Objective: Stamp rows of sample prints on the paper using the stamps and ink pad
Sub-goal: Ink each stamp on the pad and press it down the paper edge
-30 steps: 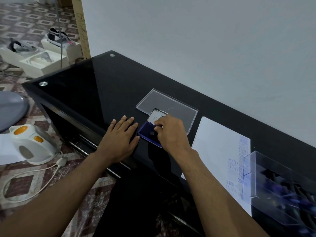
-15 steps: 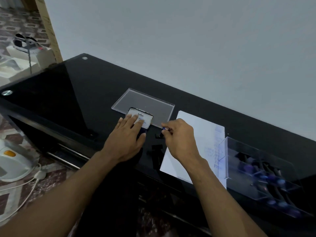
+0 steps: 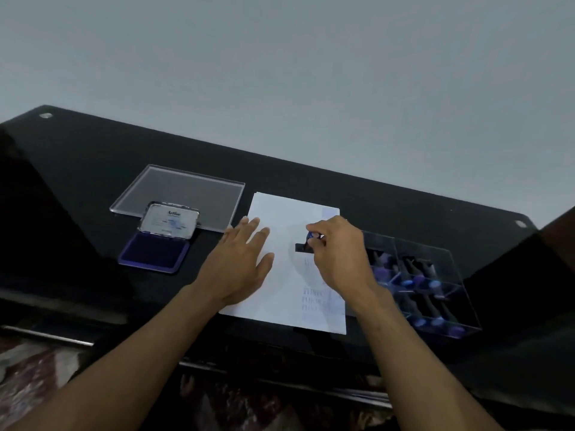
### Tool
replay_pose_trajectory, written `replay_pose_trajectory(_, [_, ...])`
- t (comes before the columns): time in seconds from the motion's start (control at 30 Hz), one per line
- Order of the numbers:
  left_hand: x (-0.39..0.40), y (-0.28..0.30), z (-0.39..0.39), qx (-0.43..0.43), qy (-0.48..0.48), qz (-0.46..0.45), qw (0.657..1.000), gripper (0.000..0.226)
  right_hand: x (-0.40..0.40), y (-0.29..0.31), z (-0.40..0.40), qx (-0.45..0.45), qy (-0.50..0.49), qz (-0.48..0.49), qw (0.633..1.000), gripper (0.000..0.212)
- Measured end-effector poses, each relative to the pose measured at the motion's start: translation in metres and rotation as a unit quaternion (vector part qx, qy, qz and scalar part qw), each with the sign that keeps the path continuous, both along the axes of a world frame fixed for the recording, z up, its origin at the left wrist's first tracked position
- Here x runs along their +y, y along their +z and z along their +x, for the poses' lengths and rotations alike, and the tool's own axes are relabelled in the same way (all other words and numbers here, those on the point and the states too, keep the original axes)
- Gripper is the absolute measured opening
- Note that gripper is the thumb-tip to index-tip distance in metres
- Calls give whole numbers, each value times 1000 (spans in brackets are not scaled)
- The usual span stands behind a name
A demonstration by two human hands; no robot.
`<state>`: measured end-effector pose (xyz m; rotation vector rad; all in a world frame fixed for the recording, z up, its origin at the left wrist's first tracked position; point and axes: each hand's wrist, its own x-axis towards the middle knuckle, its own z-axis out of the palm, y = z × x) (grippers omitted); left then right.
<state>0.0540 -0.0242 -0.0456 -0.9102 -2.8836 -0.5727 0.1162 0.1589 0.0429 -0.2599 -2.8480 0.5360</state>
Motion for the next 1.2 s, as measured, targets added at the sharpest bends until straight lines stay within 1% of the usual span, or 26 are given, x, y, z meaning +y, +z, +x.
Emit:
replay_pose_trajectory(0.17, [22,1,-3,-20,-11,-12,1000,71,23,-6,-3,10,-34,-5,999,14])
replay_pose_trajectory(0.3, [31,-3,-9,-26,-14,-17,999,70,32,-9,-8,-2,-11,9,1000,16])
replay_pose_trajectory(0.5, [38,-7,-18,-32,-22,-28,999,71,34,-13,-17,5,4,-2,1000,18])
replay_pose_trajectory(0.73, [38,-11,-28,-14,-29,-46,998,71,35,-15,-25,-9,8,-9,1000,20])
replay_pose_trajectory(1.07, [37,-18,-31,-14,-31,-58,998,71,35,-19,-31,-28,1,-9,1000,20])
replay_pose_trajectory(1.2, [38,-18,-31,-12,-31,-62,997,76,35,-20,-33,-38,-4,-13,999,20])
